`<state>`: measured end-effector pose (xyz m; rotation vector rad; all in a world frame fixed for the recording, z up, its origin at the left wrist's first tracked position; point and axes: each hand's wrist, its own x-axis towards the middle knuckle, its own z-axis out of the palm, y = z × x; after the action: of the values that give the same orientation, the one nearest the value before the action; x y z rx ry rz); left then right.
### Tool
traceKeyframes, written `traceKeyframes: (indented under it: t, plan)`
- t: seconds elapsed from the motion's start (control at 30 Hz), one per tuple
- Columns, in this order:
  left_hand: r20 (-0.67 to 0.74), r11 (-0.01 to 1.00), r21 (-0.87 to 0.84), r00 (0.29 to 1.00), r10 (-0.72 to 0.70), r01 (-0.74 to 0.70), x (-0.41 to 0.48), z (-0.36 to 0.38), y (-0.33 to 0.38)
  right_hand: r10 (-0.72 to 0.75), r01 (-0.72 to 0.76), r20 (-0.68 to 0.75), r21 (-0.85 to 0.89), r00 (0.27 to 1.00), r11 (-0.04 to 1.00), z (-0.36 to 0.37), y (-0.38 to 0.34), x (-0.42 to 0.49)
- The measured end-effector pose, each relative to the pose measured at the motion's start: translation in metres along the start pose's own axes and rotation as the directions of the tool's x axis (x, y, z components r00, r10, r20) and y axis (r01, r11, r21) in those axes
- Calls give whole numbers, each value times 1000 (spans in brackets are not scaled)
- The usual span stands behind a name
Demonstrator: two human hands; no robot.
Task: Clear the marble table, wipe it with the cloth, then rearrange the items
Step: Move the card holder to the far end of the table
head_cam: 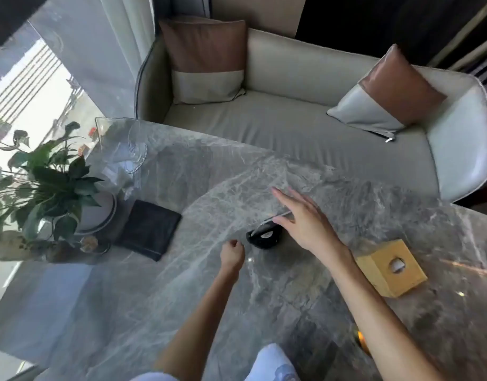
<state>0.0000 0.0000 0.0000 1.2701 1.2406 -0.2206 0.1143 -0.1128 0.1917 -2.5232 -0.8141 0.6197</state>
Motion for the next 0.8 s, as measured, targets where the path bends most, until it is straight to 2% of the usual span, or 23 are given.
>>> traceKeyframes:
  t: [0.07,0.13,0.23,0.4,0.5,0.6,0.7,0.8]
  plan:
    - [-13,999,-25,999,-41,40,8,5,6,11,-1,76,-130,997,992,6,-6,18]
    - [51,997,-33,996,-69,71,9,10,11,9,25,166,-204,986,979,16,-4,32]
    - [113,993,-82,991,-71,81,16,15,10,4,17,173,-121,985,992,26,11,44]
    - [50,953,-261,988,-148,156,28,24,-4,-85,93,175,-40,981,995,33,22,37]
    - [41,937,-306,986,-165,169,20,25,-2,-190,197,85,-89,978,976,41,34,29]
    - [69,943,-297,988,-139,153,10,33,-3,-241,242,21,-141,970,960,49,49,22]
    - [74,958,-268,993,-89,106,1,46,-5,-220,217,-14,-119,975,969,48,61,13]
    - [66,968,-240,996,-59,74,-22,62,3,-170,168,-111,-33,979,985,35,82,-7]
